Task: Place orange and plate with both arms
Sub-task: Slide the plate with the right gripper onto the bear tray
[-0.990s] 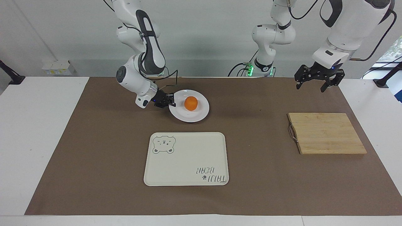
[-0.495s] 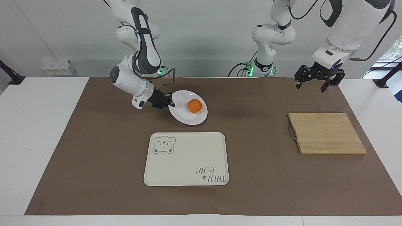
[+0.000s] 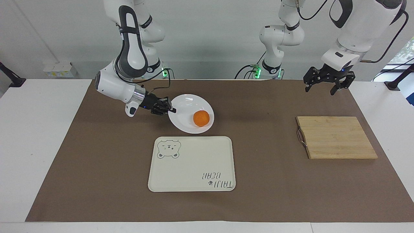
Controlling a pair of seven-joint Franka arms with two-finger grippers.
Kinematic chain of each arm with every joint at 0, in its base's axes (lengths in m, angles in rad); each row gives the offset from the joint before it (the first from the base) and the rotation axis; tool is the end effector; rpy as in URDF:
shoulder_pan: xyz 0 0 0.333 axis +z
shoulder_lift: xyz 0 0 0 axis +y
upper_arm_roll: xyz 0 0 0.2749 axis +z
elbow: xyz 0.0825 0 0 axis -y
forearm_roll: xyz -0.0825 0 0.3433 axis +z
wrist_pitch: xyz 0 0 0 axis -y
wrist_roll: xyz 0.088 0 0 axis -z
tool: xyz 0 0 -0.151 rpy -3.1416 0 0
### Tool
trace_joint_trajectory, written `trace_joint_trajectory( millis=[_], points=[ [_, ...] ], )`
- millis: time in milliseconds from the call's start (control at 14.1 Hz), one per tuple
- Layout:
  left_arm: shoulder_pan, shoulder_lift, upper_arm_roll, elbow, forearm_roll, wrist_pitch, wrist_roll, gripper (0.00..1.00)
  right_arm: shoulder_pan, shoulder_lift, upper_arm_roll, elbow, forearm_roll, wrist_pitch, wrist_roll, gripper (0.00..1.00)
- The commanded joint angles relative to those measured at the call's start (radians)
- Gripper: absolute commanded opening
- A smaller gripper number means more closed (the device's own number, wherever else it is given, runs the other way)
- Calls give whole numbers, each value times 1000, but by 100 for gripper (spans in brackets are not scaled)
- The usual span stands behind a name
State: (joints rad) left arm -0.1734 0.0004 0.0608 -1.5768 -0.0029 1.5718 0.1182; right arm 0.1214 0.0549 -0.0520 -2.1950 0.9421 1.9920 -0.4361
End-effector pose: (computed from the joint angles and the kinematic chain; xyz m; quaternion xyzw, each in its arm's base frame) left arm 0.5103 -0.0582 0.5367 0.9933 -0.1151 -0.0027 0.0014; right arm 0.4824 0.1161 0.3155 -0.9155 0.0087 0.0420 0.4000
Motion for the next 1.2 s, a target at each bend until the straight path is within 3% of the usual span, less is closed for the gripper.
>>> trace_joint_trajectory(
  millis=[0,495,848,1131],
  points=[
    [8,-17,-6,-14,18,-1,-9,100,-14,68,1,102,79,-26,-24,0],
    [8,-17,-6,-14,18,-1,-9,100,-31,344,3,414,227,-21,6,0],
    [8,-17,-6,-14,18,-1,-9,100,-31,491,3,524,236,2,2,0],
    [8,-17,-6,-14,18,-2,-9,100,-25,522,1,529,219,36,-16,0]
  ],
)
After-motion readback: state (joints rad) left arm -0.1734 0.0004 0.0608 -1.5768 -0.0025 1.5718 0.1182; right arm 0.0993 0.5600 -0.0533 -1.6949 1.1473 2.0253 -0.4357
